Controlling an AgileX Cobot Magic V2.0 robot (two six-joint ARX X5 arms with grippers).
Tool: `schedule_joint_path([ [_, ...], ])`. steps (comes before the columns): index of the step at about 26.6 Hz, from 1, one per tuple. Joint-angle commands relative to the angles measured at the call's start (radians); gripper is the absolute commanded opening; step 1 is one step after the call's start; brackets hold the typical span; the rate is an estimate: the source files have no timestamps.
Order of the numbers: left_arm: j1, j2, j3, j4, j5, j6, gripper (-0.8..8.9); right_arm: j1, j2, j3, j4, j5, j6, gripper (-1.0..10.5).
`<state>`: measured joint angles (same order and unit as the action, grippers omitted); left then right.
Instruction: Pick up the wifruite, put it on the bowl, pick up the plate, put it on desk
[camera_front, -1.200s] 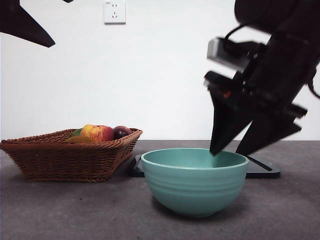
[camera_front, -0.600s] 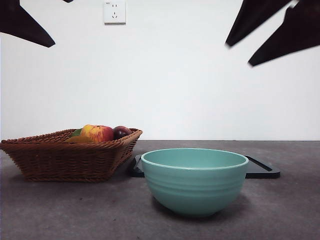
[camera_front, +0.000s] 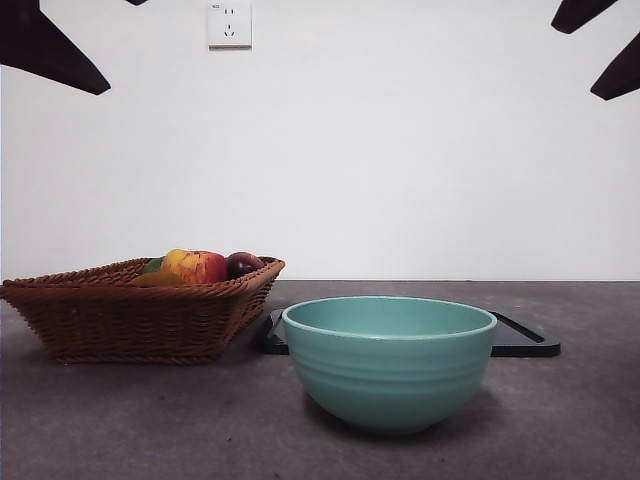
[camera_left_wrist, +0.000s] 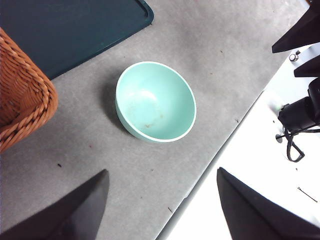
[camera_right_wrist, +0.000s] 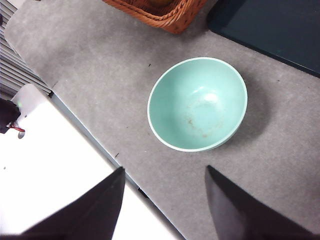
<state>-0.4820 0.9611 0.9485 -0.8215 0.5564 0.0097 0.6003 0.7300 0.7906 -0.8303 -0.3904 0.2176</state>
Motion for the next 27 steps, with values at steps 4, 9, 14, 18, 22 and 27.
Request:
schedule_joint_path([
  [4,-0.006,0.005,0.011,-0.001,0.008,0.008,3.43,0.006,0.006,0.017,0.006,-0.002,0.003,2.5],
  [9,-0.006,0.005,0.011,-0.001,0.008,0.008,3.43,0.006,0.006,0.017,0.007,-0.002,0.003,2.5],
  [14,-0.006,0.005,0.011,-0.001,0.008,0.008,1.25,0.006,0.006,0.017,0.006,-0.002,0.002,0.9],
  [18,-0.006,0.005,0.011,-0.001,0.008,0.008,0.08,0.006,0.006,0.017,0.006,-0.002,-0.016,0.1],
  [22,-0.006,0.005,0.011,0.000,0.008,0.008,0.08,0.006,0.006,0.017,0.020,-0.002,-0.016,0.1],
  [27,-0.006,0.005,0.011,0.000,0.008,0.007,0.08,0.006,0.006,0.017,0.032,-0.002,-0.016,0.1],
])
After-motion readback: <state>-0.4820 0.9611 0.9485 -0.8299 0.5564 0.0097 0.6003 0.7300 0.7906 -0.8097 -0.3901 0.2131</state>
